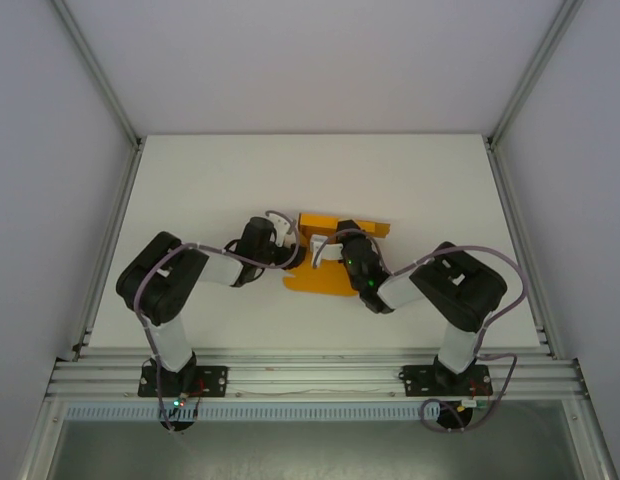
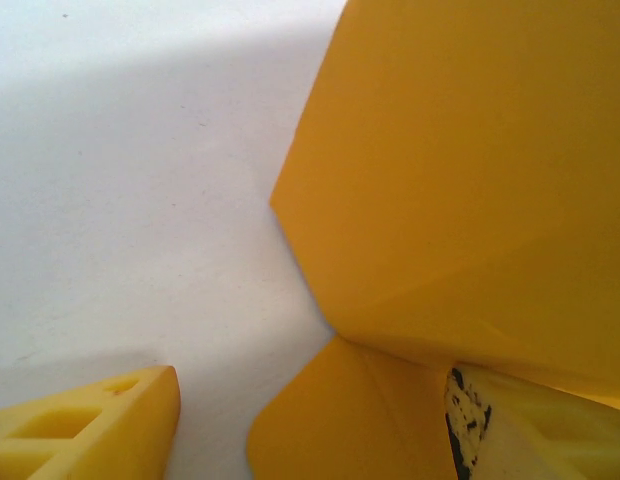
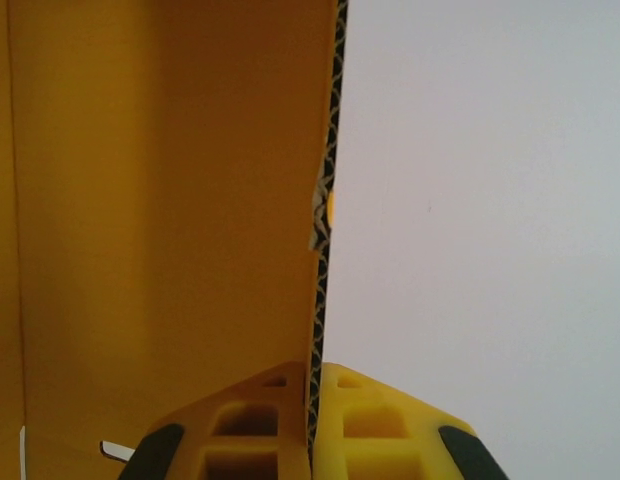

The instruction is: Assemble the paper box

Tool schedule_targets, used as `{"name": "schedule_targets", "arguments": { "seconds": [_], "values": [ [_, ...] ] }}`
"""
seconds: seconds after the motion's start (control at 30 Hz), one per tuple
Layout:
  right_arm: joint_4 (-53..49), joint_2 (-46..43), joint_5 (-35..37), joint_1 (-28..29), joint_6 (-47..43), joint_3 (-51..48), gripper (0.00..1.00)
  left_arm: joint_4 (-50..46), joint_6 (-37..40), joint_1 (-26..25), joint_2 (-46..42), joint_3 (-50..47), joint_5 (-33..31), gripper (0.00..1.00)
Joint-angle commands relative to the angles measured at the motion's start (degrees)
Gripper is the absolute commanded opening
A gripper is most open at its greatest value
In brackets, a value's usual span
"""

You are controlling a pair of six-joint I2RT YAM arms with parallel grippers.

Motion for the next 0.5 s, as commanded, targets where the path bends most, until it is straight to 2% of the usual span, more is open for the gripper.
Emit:
{"name": "schedule_targets", "arguments": {
  "seconds": [0.0,0.17,0.3,0.47],
  "values": [
    [-4.90,1.35,-2.46,0.78,2.88,-1.23,0.00,0.61,2.32,-0.23,-1.24,1.31,-2.83,0.70],
    [-4.12,2.34,-4.27,0.73,3.44,-1.41,0.00,-0.53,3.81,-0.46,-0.06,4.79,0.13,0.71],
    [-5.74,1.88,-5.87,0.64,5.76,-1.65,0.00,-0.17,4.88,-0.44,-0.22,5.72,4.61,0.76],
    [-6.32,2.40,-6.15,0.57,6.23,-1.29,0.00,-0.37,5.68,-0.47,-0.15,8.35,5.69,0.77]
  ]
}}
